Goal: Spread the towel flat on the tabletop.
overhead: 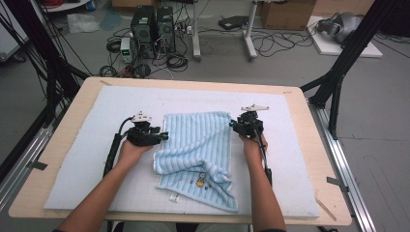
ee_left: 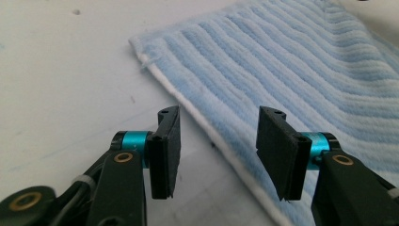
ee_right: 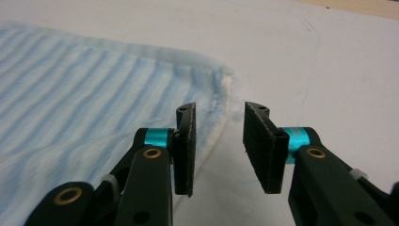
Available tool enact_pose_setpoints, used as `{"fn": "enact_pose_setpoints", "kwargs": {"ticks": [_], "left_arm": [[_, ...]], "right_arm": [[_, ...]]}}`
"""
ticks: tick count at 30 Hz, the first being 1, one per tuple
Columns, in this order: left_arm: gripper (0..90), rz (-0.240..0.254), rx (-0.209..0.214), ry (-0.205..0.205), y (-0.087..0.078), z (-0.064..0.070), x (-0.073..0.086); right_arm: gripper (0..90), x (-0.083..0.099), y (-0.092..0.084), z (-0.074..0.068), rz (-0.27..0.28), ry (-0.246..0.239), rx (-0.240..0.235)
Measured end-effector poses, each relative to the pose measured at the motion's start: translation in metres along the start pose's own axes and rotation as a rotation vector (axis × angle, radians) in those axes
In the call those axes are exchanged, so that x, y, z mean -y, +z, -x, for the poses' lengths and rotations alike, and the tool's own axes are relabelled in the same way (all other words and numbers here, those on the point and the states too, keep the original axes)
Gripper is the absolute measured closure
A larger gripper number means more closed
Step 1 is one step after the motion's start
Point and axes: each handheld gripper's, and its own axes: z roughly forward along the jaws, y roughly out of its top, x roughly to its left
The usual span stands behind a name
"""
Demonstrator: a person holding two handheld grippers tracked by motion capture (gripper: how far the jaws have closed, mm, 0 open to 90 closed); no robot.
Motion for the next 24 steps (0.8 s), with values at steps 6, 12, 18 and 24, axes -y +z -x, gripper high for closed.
{"fn": "enact_pose_setpoints", "kwargs": {"ticks": [6, 12, 18, 24], "left_arm": [[74.1, -0.052, -0.034, 0.144, 0.014, 0.014, -0.005], [85.0, -0.046, -0.095, 0.097, 0.024, 0.002, -0.015], [84.9, -0.028, -0.148, 0.027, 0.038, -0.020, -0.029], [56.2, -0.048, -0.102, -0.048, 0.031, -0.026, -0.029]], "right_arm": [[59.9, 0.015, -0.019, -0.006, -0.032, -0.039, -0.074], [57.3, 0.018, -0.021, -0.014, -0.068, -0.066, -0.091], [58.3, 0.017, -0.011, -0.021, -0.062, -0.055, -0.089], [59.5, 0.019, 0.004, -0.029, -0.089, -0.053, -0.104]]}}
